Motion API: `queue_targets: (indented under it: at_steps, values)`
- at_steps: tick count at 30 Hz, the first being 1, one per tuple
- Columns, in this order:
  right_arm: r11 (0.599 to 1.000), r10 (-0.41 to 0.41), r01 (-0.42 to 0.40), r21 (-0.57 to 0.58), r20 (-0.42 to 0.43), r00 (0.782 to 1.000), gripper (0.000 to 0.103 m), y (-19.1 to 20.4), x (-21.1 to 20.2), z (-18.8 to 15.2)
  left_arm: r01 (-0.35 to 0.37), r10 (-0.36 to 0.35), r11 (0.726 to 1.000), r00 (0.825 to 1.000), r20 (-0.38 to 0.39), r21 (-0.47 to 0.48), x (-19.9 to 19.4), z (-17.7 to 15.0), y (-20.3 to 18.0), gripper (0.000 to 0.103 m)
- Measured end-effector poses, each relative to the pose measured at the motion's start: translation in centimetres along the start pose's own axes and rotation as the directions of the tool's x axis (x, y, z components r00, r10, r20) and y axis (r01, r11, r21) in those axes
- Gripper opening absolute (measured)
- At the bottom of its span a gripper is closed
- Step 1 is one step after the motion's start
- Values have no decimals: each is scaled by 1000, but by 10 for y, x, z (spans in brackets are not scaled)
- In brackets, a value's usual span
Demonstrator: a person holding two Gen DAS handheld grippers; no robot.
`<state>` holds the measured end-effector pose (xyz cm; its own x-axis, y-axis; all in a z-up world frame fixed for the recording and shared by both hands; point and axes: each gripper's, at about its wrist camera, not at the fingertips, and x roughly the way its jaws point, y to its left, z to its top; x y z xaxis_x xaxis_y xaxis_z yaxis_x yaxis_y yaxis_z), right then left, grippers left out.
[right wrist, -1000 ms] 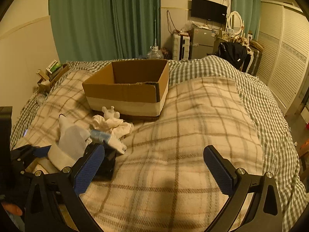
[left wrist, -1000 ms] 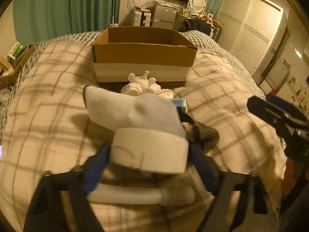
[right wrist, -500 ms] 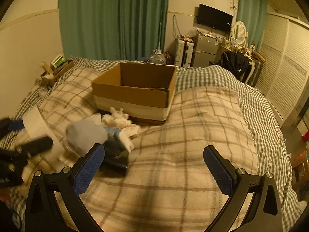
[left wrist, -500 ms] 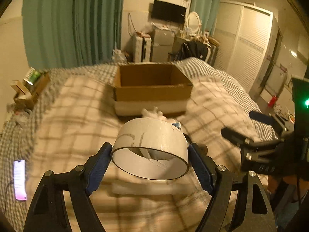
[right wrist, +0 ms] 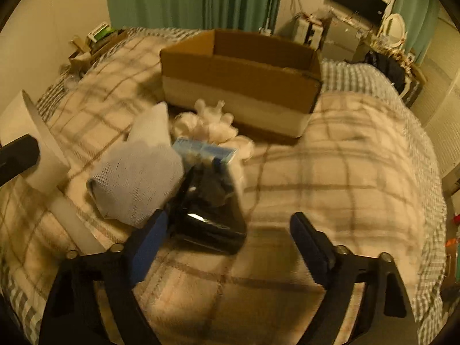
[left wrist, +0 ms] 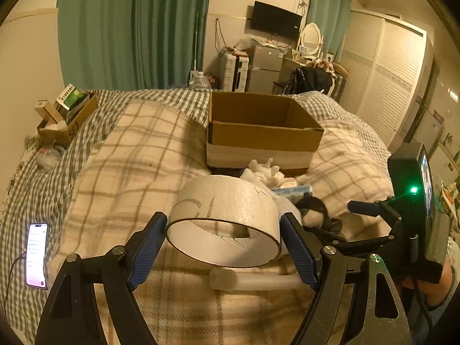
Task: Organize objects
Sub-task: 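Grasp the white tape roll core with the left tool while the right tool grasps the black cup, then lower the tape roll with the left tool into the box while the right tool drops the black cup in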
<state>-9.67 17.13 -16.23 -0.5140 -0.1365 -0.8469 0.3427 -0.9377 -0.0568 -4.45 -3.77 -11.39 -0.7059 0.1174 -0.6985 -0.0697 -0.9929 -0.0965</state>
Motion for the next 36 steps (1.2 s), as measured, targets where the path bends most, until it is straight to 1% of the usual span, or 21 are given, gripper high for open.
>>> queue_targets:
  at_steps: [1,2,3,6,9,12,14,16,19,22,24,26,28,30,32,36]
  values:
    - [1000,19,-19,-4,-3,1000,68,0,1,-1,1,-1,1000,1000,-5,-4,3,-1,1,82]
    - [999,40,-40,-9,-3,999,63,1,2,-1,4,-4,1000,1000,-11,-9,5,-2,1,82]
    - [999,51,-51,-13,-3,999,56,2,1,-1,7,-8,1000,1000,-16,-13,6,-3,2,82]
    - [999,29,-28,-29,19,999,56,5,-5,-3,11,-11,1000,1000,-12,-14,6,-6,1,82]
    - [999,1,1,-32,66,998,55,7,-19,-3,21,-21,1000,1000,-6,-23,2,-7,1,82]
    - [1000,-2,5,-23,102,995,54,4,-36,-2,43,-43,998,999,-5,-36,-3,-2,0,82]
    - [999,5,-1,-34,112,994,54,4,-48,1,64,-64,997,998,7,-33,-6,10,-1,82]
    - [999,10,-3,-54,130,992,53,6,-60,5,71,-71,997,997,23,-24,-11,25,-4,82]
    - [995,0,17,-97,171,985,53,9,-81,17,85,-85,996,995,53,3,-20,52,-11,82]
    - [992,-10,40,-120,234,972,49,2,-106,40,86,-88,996,993,81,24,-26,79,-17,82]
    - [989,-32,72,-131,284,958,49,-6,-123,61,88,-91,996,991,94,33,-26,102,-20,82]
    - [986,-46,95,-136,324,945,49,-16,-137,87,90,-94,995,990,102,38,-23,125,-23,82]
    - [985,-52,104,-135,345,937,49,-26,-142,114,81,-86,996,990,108,46,-13,151,-26,82]
    - [985,-63,115,-125,356,932,49,-38,-138,141,68,-73,996,992,102,52,4,175,-29,82]
    - [989,-53,98,-110,361,931,49,-50,-129,168,72,-76,996,993,89,54,20,190,-29,82]
    - [995,-9,42,-90,336,942,49,-69,-98,211,56,-60,996,997,57,68,66,213,-29,82]
